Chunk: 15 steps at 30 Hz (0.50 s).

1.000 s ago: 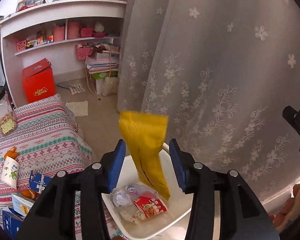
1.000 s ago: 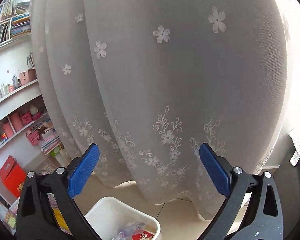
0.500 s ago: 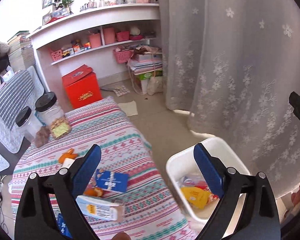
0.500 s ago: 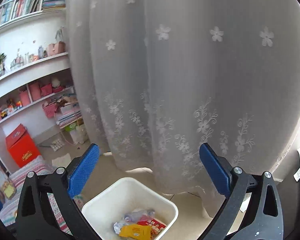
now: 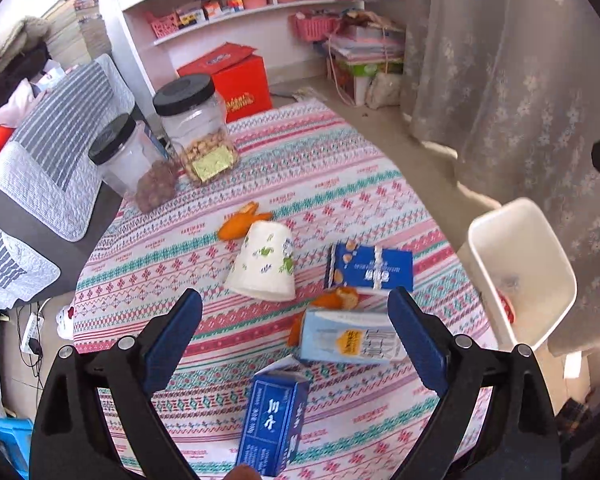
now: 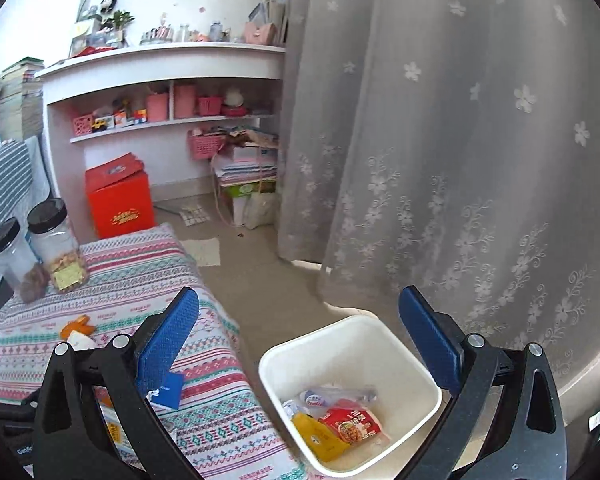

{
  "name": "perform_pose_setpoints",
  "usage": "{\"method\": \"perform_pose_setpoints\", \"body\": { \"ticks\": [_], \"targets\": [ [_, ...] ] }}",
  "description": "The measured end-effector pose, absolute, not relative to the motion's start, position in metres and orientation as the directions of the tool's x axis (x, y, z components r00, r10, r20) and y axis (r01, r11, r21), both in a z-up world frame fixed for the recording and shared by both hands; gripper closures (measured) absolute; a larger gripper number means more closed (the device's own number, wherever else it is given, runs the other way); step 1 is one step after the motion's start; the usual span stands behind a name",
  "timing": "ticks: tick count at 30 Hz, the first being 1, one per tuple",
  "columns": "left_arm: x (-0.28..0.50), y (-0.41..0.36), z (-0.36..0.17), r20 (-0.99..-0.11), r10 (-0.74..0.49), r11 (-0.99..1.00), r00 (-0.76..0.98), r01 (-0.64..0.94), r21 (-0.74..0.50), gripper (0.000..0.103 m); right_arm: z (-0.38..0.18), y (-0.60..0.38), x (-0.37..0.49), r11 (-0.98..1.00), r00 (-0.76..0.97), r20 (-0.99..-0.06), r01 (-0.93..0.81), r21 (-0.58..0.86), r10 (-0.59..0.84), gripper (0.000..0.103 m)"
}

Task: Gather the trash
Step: 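Grasp the blue toothpaste box on the table with the left gripper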

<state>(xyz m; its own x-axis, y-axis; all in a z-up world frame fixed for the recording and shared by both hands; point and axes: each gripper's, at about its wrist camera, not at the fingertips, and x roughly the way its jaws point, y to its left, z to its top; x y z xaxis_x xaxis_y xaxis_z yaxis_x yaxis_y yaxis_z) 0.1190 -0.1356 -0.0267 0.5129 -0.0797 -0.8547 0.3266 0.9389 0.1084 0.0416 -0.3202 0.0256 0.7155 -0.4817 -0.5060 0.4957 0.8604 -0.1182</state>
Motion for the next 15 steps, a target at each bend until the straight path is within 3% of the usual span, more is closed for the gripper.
{"method": "perform_pose_setpoints", "body": {
  "ticks": [6,15],
  "targets": [
    [0.125,-0.108,-0.084,-0.964,-0.032,0.917,0.265,0.392,0.078,0.012,0.006,-0.296,0.068,0.908,0.697,-0.603,0.399,-0.124,-0.389,0.007],
    [0.121,-0.083,-0.134,-0.993,-0.063,0.930,0.096,0.367,-0.023,0.013,-0.017,-0.264,0.096,0.956,0.658,-0.708,0.281,-0.086,-0.257,0.007]
  ]
}}
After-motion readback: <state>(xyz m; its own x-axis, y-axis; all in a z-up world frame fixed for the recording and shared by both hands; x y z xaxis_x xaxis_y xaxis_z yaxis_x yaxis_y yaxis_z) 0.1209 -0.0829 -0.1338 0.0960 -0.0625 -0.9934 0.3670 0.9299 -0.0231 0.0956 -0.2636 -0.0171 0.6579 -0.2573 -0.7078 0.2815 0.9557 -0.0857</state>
